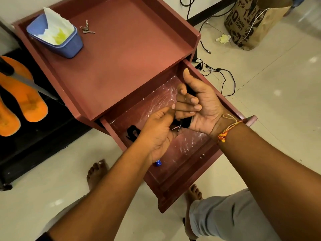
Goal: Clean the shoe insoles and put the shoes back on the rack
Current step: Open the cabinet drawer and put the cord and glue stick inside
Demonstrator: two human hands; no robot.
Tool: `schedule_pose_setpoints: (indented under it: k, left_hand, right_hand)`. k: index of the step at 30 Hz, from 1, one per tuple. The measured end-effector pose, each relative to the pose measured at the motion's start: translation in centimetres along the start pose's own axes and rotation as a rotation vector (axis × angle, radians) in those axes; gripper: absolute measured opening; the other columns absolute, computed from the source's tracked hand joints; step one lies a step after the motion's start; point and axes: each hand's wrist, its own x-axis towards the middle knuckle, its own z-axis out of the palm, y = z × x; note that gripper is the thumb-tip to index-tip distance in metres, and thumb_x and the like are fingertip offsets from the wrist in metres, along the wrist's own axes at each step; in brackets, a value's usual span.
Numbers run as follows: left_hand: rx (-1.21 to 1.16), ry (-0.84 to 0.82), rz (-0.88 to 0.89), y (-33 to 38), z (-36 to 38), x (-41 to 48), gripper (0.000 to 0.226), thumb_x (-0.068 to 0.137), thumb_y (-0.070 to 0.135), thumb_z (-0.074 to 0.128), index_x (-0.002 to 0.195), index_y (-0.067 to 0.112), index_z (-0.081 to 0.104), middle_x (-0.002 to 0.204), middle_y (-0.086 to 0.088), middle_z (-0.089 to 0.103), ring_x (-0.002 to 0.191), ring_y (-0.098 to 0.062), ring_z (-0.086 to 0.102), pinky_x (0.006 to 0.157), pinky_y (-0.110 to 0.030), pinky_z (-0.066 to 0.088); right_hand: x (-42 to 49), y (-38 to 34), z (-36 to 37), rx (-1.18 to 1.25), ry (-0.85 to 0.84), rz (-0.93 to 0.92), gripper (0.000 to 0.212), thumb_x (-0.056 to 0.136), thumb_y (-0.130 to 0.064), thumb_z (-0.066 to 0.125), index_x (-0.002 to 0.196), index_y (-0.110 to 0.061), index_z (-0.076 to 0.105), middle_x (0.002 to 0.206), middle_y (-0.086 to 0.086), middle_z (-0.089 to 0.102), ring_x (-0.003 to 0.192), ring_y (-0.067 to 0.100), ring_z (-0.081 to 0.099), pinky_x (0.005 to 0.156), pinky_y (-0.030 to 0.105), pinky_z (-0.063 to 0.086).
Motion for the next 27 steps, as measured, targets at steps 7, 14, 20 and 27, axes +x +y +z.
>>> schedule_pose_setpoints:
  k: [7,14,20,27]
  left_hand:
    - [0.125,0.046,0.092,0.3,-0.5,0.2,0.01,0.094,0.01,0.068,0.098,0.013,0.076,0.087,-0.001,0.077,0.083,-0.011,0.071,0.074,-0.026,0.061]
    - [0.36,0.195,0.248,0.3,-1.6,1.1,0.016,0.1,0.01,0.061,0.106,0.011,0.075,0.088,-0.006,0.076,0.083,-0.012,0.07,0.079,-0.032,0.06]
    - [0.428,0.23,0.315,0.4,-2.1,1.5,0.021,0.101,0.008,0.058,0.109,0.014,0.077,0.096,-0.003,0.078,0.088,-0.012,0.071,0.078,-0.027,0.057]
    - [0.607,0.271,0.376,-0.7,-2.0,1.8,0.022,0.101,0.015,0.06,0.111,0.025,0.077,0.095,0.0,0.078,0.096,-0.026,0.073,0.091,-0.052,0.058]
  right_hand:
    - [0.0,0.5,0.2,-0.102,0.12,0.02,0.036,0.097,-0.041,0.055,0.077,-0.011,0.062,0.053,-0.004,0.053,0.042,0.004,0.046,0.045,0.016,0.038]
    - [0.1,0.4,0.2,-0.212,0.3,0.073,0.03,0.094,-0.034,0.062,0.078,-0.009,0.069,0.065,0.002,0.062,0.068,0.015,0.062,0.073,0.027,0.051]
    - [0.2,0.4,-0.1,-0.342,0.488,0.163,0.032,0.095,-0.042,0.061,0.076,-0.018,0.069,0.065,-0.005,0.061,0.071,0.008,0.062,0.085,0.027,0.045]
    - [1.0,1.3,-0.3,-0.629,0.753,0.069,0.038,0.092,-0.056,0.06,0.074,-0.023,0.062,0.078,-0.005,0.067,0.083,0.014,0.063,0.077,0.03,0.049]
